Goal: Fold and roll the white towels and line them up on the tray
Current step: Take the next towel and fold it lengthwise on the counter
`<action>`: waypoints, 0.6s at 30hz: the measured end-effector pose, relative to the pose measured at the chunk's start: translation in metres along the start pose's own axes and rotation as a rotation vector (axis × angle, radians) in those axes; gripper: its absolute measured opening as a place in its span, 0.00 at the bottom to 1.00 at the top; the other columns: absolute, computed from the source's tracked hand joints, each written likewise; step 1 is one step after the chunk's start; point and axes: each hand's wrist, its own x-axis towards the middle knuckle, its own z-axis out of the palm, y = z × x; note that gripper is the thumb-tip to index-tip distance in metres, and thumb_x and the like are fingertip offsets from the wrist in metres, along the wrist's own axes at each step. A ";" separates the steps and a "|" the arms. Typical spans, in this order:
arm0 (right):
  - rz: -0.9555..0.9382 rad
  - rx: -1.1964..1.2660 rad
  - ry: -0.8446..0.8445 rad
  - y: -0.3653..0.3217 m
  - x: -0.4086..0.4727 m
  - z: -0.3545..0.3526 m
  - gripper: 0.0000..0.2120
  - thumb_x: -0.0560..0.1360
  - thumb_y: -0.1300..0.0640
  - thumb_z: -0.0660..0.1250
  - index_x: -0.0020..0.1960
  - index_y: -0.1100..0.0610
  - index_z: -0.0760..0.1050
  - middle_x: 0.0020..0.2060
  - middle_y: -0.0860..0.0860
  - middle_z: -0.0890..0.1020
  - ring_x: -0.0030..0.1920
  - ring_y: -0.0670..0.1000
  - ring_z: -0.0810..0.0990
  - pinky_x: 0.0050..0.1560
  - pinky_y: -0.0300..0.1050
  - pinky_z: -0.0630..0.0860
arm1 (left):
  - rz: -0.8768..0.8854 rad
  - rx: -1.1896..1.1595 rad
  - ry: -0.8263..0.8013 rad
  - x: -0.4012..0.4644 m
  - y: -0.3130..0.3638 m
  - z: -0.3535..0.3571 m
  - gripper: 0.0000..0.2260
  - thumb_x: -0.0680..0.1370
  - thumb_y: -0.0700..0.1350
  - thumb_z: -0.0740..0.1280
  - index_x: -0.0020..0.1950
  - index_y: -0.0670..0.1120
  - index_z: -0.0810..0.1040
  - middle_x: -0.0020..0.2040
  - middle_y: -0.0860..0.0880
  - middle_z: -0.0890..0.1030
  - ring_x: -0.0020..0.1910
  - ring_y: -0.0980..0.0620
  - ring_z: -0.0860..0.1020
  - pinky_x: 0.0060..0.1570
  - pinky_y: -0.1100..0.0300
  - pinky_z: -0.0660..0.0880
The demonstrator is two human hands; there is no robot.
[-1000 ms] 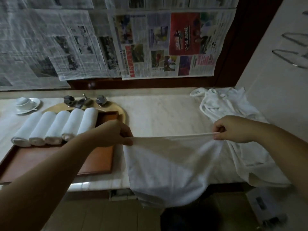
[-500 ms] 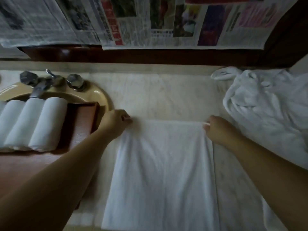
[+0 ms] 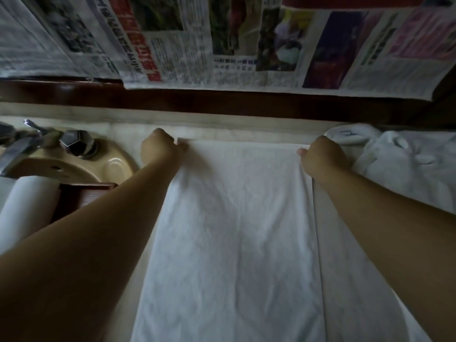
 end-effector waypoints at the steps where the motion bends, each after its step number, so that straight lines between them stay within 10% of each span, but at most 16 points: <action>1: 0.009 0.016 0.006 -0.001 0.000 -0.001 0.27 0.82 0.38 0.62 0.65 0.61 0.74 0.52 0.62 0.83 0.52 0.64 0.82 0.48 0.53 0.79 | -0.013 -0.029 0.024 -0.003 0.002 0.001 0.18 0.78 0.54 0.75 0.61 0.47 0.76 0.55 0.47 0.78 0.49 0.46 0.80 0.46 0.53 0.76; 6: -0.031 0.111 0.085 0.006 -0.012 0.007 0.22 0.83 0.41 0.60 0.59 0.60 0.79 0.47 0.59 0.83 0.46 0.61 0.82 0.44 0.49 0.76 | 0.070 -0.139 0.103 -0.077 0.011 0.010 0.17 0.79 0.55 0.73 0.63 0.51 0.72 0.59 0.49 0.77 0.52 0.49 0.79 0.54 0.51 0.79; 12: -0.084 0.129 -0.006 0.018 -0.039 0.015 0.17 0.77 0.42 0.62 0.48 0.56 0.78 0.41 0.55 0.82 0.45 0.61 0.82 0.55 0.56 0.80 | 0.281 0.046 -0.393 -0.259 0.029 0.053 0.20 0.77 0.70 0.65 0.56 0.55 0.76 0.53 0.51 0.78 0.54 0.48 0.77 0.52 0.52 0.77; 18: -0.196 0.523 -0.033 0.014 -0.058 -0.019 0.11 0.81 0.48 0.66 0.46 0.55 0.76 0.37 0.51 0.80 0.38 0.53 0.79 0.37 0.42 0.70 | 0.253 0.334 -0.547 -0.322 0.054 0.076 0.35 0.75 0.78 0.49 0.61 0.50 0.71 0.57 0.48 0.72 0.58 0.46 0.72 0.58 0.45 0.73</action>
